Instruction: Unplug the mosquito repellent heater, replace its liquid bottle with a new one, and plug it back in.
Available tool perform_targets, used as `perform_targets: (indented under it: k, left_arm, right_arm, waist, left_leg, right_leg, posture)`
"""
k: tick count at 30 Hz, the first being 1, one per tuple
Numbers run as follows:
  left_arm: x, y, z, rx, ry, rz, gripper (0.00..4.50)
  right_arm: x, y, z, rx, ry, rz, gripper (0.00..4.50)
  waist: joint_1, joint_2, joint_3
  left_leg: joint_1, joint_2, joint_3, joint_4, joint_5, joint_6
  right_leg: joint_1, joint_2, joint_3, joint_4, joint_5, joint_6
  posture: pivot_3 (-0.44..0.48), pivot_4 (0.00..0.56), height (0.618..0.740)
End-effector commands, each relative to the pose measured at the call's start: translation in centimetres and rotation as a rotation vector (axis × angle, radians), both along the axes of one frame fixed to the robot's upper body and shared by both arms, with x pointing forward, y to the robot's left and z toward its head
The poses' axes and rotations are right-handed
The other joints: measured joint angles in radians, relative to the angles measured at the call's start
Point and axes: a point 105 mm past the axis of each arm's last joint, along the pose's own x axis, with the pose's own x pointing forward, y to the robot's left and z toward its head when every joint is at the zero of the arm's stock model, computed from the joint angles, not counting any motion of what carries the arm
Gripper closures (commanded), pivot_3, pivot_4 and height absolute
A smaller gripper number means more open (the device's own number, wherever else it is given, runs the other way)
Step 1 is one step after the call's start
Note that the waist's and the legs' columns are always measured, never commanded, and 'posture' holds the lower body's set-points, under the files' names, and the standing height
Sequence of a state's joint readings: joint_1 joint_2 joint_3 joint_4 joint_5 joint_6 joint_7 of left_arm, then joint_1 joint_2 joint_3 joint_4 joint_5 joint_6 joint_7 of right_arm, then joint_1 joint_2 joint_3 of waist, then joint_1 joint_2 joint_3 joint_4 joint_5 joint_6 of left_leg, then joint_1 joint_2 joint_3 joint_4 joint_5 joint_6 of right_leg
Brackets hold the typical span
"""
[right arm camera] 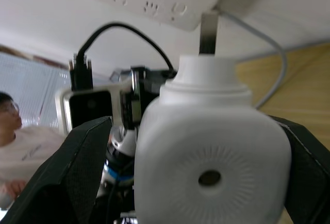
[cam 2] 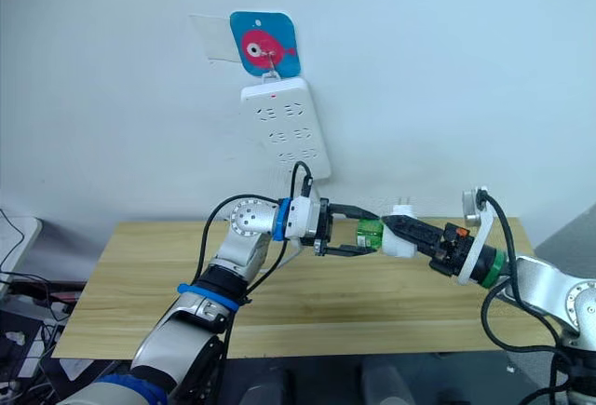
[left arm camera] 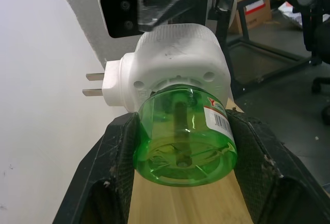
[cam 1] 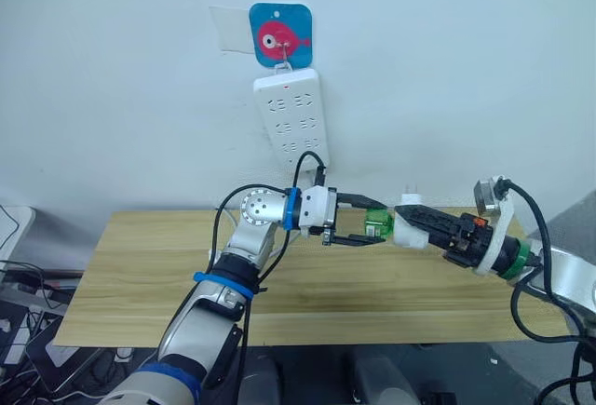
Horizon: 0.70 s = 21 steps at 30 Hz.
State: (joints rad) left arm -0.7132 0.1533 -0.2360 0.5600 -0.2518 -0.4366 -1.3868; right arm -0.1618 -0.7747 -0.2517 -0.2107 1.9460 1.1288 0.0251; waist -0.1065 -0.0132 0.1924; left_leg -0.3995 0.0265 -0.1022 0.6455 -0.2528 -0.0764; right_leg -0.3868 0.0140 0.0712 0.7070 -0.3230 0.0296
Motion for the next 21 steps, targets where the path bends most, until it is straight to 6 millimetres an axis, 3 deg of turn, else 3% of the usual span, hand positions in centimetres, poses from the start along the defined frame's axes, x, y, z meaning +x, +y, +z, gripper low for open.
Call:
perform_targets:
  k: [1, 21]
  left_arm:
    - [0.4, 0.2, 1.1, -0.042, 0.095, 0.020, 2.24]
    - [-0.7, 0.0, 0.8, -0.010, 0.088, -0.015, 2.24]
  right_arm:
    - [-0.2, -0.3, 1.5, 0.006, -0.034, 0.061, 0.02]
    - [-0.8, -0.4, 1.7, -0.026, -0.015, 0.150, 0.02]
  waist:
    - [0.000, 0.000, 0.000]
    - [0.020, 0.000, 0.000]
  left_leg:
    - [0.000, 0.000, 0.000, 0.000, 0.000, 0.000]
    - [0.000, 0.000, 0.000, 0.000, 0.000, 0.000]
  right_leg:
    - [0.000, 0.000, 0.000, 0.000, 0.000, 0.000]
    - [0.000, 0.000, -0.001, 0.000, 0.000, 0.000]
  posture:
    - [-0.098, 0.168, 0.740]
    - [-0.095, 0.174, 0.740]
